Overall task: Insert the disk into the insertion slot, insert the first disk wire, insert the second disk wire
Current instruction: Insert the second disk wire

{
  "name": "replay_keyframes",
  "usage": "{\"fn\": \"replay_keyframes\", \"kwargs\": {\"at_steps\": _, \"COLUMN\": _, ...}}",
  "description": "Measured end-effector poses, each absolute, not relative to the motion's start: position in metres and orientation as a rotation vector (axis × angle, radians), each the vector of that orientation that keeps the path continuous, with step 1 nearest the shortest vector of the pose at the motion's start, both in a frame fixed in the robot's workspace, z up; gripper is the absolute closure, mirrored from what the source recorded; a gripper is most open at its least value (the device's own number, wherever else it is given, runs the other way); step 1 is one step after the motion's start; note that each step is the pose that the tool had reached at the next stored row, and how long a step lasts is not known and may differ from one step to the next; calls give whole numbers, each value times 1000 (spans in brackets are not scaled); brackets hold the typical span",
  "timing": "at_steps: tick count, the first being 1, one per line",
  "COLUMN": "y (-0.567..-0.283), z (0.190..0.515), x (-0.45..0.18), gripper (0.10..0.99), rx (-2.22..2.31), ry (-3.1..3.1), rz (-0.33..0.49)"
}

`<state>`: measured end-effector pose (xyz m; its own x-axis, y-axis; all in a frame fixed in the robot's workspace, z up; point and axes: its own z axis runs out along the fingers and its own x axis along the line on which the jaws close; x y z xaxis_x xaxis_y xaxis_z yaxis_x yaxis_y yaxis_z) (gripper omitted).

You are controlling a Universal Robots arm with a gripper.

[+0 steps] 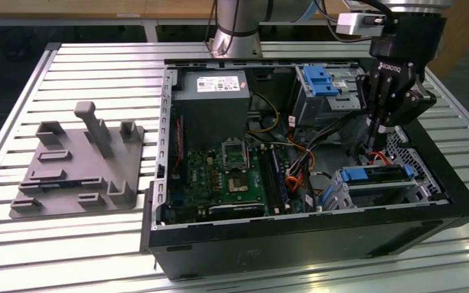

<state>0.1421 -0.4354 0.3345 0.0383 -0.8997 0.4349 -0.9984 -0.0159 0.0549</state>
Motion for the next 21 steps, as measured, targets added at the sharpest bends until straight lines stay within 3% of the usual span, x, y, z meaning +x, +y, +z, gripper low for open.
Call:
{"fn": "replay_keyframes", "kwargs": {"at_steps": 11, "y": -439, "z": 335, "x": 144, "gripper": 941, "rx": 1985, "ry": -1929, "rz": 389}}
{"fn": "replay_keyframes", "kwargs": {"at_steps": 21, "y": -447, "z": 335, "x": 144, "gripper": 941, "rx": 2059, "ry": -1995, "rz": 279}}
